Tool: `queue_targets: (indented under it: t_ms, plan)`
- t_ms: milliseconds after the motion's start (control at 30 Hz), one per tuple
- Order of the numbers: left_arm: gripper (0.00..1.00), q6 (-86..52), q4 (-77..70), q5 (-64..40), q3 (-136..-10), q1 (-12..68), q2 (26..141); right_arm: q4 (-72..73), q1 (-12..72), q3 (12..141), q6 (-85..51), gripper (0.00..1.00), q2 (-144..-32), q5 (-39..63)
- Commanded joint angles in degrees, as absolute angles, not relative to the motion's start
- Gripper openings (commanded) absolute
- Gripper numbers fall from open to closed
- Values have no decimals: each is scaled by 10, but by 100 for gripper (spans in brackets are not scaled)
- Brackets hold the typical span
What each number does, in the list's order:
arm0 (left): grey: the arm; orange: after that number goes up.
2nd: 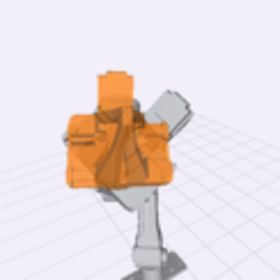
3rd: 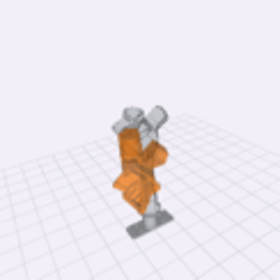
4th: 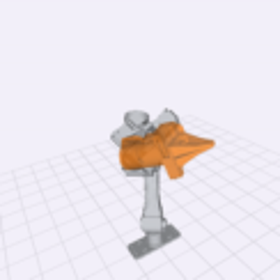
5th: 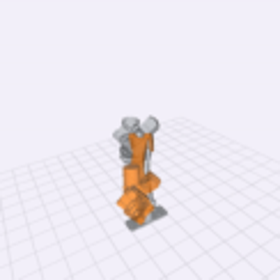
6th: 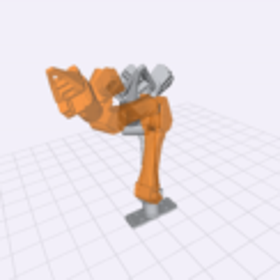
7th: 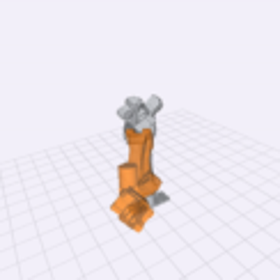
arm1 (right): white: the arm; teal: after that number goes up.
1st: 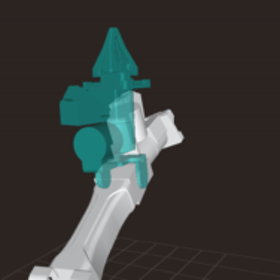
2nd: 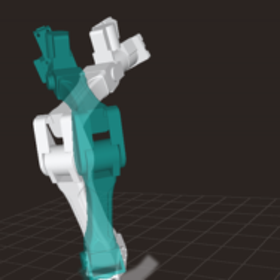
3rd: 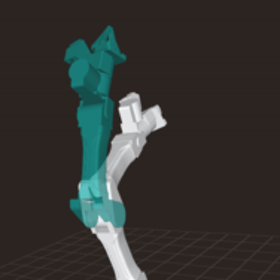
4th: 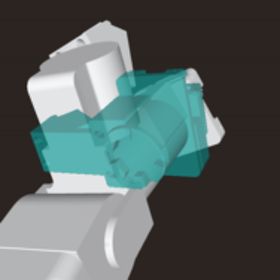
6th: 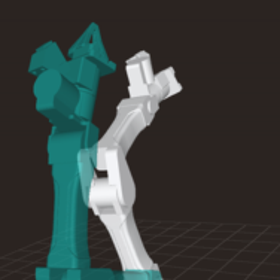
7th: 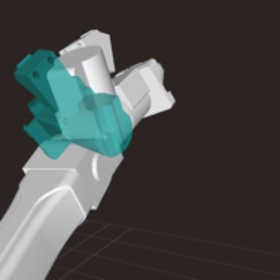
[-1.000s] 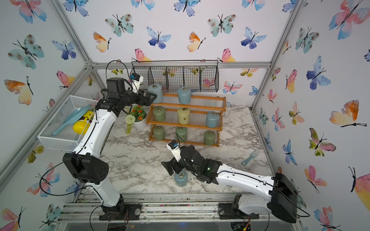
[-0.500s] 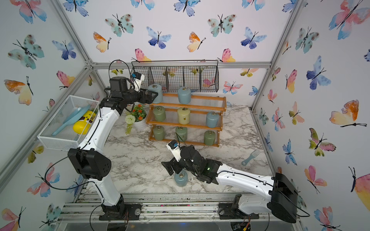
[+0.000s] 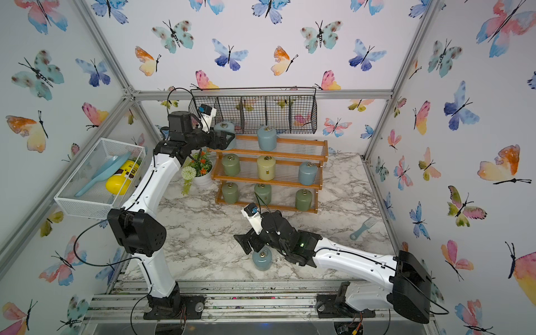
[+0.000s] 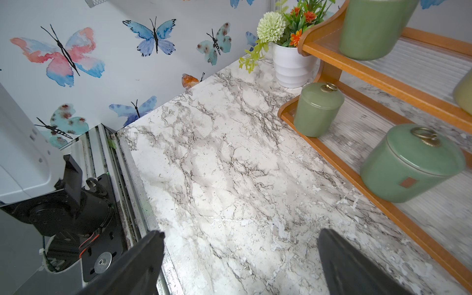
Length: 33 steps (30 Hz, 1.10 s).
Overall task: Remove the tea canisters from the shelf
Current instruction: Pick up the tea canister from the shelf.
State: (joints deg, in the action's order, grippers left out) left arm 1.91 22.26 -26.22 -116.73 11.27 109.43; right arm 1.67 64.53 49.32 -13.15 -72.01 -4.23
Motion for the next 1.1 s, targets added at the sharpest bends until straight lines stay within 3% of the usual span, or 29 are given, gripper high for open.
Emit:
queue_targets:
  t_ms: [0,400,533,767,1067]
  plan:
    - [98,11,193,-272,-1184,120,1108,9,645,483,-142,100,-710,-44]
    - [100,-4,159,-241,-1181,128,1126,7,645,464,-154,100,-687,-56]
    - [89,-6,150,-243,-1180,129,1126,8,645,459,-158,100,-682,-56]
    - [79,-11,147,-250,-1176,130,1115,5,645,452,-163,100,-671,-61]
    - [78,-4,144,-262,-1132,135,1049,-3,645,443,-170,100,-650,-71]
